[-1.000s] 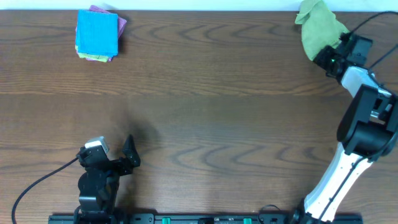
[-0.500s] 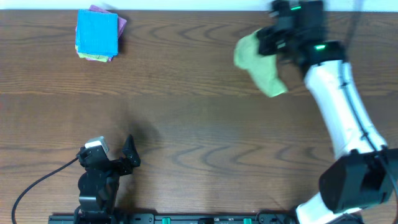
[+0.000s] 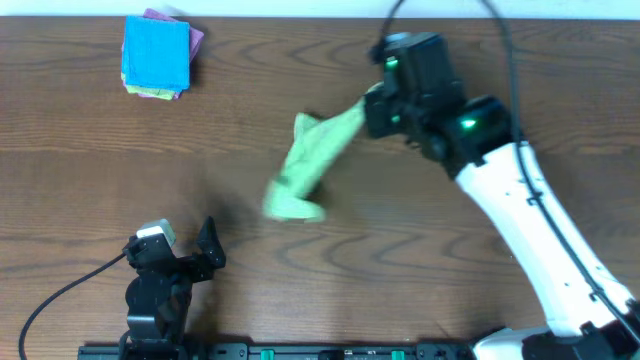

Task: Fold the cloth
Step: 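Lift the green cloth with the right gripper and drag it toward center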

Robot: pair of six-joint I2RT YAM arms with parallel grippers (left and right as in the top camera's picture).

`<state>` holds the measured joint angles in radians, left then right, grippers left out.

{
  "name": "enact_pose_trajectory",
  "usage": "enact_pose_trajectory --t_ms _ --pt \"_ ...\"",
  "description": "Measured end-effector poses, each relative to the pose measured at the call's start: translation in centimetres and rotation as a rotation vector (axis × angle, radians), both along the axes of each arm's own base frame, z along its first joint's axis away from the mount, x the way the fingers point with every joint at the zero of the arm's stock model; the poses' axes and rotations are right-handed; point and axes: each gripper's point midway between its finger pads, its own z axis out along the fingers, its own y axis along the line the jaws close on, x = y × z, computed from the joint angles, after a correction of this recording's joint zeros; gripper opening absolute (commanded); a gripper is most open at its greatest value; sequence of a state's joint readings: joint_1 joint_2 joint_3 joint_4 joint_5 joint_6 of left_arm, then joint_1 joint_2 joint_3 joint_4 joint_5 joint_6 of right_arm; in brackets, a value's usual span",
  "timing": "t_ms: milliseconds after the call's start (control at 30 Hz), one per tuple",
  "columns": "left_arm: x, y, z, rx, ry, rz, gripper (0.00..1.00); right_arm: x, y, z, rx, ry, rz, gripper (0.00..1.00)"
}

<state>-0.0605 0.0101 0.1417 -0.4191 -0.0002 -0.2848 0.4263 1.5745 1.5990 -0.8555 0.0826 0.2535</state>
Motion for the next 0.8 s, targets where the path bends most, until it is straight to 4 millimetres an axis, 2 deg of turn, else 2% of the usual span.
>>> enact_pose_trajectory --t_ms 33,167,233,267,333,400,467,567,600,667,800 --pt "0.0 0.0 0.0 0.0 0.0 0.0 0.95 0.7 -2.2 0.2 -0.017 -0.01 -0.071 0.01" --pt "0.0 0.0 0.0 0.0 0.0 0.0 0.95 2.1 -8.2 0.5 -0.047 -0.019 -0.248 0.01" --pt "0.0 0.0 0.0 0.0 0.0 0.0 0.95 2.6 -9.7 1.4 -0.029 -0.033 -0.289 0.01" --pt "0.0 0.0 0.0 0.0 0.0 0.0 0.95 2.6 -9.0 1.9 -0.009 -0.042 -0.267 0.01" --pt "0.0 0.0 0.0 0.0 0.0 0.0 0.95 2.3 -6.2 2.5 0.029 -0.047 -0.187 0.01" --pt "0.0 0.0 0.0 0.0 0.0 0.0 0.95 1.1 -1.9 2.6 0.056 -0.043 -0.07 0.01" --pt "0.0 0.0 0.0 0.0 0.0 0.0 0.95 -1.3 3.9 2.8 0.079 -0.038 0.097 0.01" --pt "0.0 0.0 0.0 0.0 0.0 0.0 0.95 -4.1 8.5 2.8 0.09 -0.027 0.232 0.01" --pt "0.0 0.0 0.0 0.0 0.0 0.0 0.95 -4.6 9.3 2.8 0.091 -0.025 0.254 0.01" --pt "0.0 0.0 0.0 0.0 0.0 0.0 0.95 -4.8 9.1 2.7 0.081 -0.018 0.251 0.01" --pt "0.0 0.0 0.0 0.0 0.0 0.0 0.95 -3.3 5.2 1.9 0.032 0.01 0.144 0.01"
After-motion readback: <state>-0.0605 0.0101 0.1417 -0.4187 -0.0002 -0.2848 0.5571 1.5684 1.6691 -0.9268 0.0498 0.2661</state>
